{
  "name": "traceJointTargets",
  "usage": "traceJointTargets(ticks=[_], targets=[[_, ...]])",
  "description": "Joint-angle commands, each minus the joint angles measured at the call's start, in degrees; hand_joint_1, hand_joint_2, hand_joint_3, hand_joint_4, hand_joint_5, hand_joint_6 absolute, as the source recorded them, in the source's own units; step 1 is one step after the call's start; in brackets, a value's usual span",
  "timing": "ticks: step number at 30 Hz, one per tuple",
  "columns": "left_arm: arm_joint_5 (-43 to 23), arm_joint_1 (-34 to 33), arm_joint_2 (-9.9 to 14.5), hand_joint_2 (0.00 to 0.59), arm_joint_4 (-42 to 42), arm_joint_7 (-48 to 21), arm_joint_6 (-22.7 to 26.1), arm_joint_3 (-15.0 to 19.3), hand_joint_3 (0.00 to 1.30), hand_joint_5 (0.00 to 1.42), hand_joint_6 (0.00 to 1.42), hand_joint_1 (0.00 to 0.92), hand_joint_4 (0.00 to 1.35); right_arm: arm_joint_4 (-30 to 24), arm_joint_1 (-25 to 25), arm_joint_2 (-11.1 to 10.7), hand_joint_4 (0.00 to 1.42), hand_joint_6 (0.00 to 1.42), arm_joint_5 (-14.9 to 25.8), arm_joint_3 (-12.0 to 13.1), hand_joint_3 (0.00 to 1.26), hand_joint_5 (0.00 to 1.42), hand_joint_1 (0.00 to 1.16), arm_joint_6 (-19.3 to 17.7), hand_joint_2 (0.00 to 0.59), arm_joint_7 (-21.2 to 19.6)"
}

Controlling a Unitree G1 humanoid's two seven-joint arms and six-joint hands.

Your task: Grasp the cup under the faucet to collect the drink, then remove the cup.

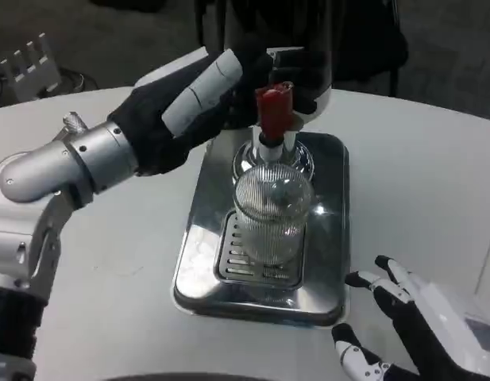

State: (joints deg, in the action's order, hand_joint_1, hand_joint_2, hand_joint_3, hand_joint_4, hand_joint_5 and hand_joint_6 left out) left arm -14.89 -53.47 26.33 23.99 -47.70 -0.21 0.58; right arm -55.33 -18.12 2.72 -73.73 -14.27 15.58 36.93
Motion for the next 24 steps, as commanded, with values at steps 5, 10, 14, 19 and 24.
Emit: traceJointTargets(ticks=[5,10,14,19,24], targets=[[2.75,-2.11,-1.85,0.105,4.82,-2.08,-4.38,-1.95,0.22,0.25,0.32,0.0,0.15,0.36,1.49,2.07,0.0,0.08,0.66,0.42,0.17,0.03,0.28,0.79,0.494,-0.29],[4.51,-2.45,-1.95,0.105,6.1,-2.59,-7.67,-2.97,0.22,0.25,0.32,0.0,0.15,0.79,1.77,1.81,0.01,0.08,0.54,0.11,0.17,0.03,0.28,0.85,0.488,-0.49],[6.08,-2.35,-2.12,0.111,6.89,-2.81,-10.23,-3.78,0.22,0.26,0.32,0.0,0.16,1.35,2.27,1.96,0.01,0.08,0.22,-0.42,0.17,0.03,0.27,0.74,0.486,-1.12],[7.31,-1.81,-2.31,0.111,7.32,-2.78,-12.84,-5.03,0.22,0.26,0.33,0.0,0.16,1.78,2.62,2.16,0.01,0.08,0.23,-1.01,0.17,0.03,0.27,0.96,0.485,-1.47],[9.88,-1.14,-1.99,0.11,7.49,-2.76,-16.58,-6.74,0.22,0.26,0.33,0.0,0.16,1.79,2.69,2.11,0.01,0.08,0.23,-0.96,0.17,0.03,0.27,1.15,0.485,-1.42]])
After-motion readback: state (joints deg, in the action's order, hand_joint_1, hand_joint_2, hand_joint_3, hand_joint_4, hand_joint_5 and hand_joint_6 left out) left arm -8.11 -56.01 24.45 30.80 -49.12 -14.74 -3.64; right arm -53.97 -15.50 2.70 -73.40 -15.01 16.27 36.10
